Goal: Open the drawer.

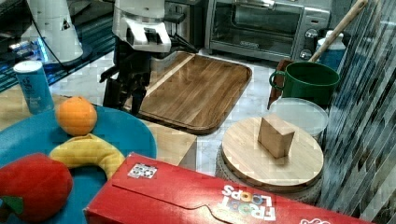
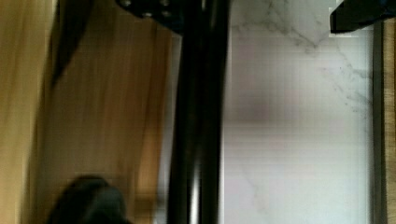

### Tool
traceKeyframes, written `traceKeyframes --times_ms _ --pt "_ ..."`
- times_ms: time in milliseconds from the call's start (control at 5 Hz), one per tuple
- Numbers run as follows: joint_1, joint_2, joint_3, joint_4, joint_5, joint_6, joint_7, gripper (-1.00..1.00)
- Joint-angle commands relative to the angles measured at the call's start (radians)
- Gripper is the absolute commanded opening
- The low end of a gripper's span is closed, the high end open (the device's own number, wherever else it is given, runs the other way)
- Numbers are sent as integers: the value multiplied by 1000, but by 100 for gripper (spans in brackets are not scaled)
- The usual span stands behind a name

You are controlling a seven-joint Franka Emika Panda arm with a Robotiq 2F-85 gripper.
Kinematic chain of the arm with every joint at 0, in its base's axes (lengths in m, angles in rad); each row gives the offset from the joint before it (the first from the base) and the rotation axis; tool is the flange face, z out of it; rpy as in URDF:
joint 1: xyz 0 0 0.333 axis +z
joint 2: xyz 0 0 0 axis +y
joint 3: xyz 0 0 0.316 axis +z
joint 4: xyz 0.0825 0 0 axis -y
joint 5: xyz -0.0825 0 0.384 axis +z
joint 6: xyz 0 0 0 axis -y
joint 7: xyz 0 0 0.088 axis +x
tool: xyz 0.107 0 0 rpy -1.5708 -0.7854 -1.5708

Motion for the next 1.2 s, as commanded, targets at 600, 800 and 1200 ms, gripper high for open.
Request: traceKeyframes --times_ms 600,800,1200 --pt "176 17 174 25 111 116 365 100" --pt "205 -13 208 13 127 76 404 100" --pt "232 -26 276 9 151 65 483 100"
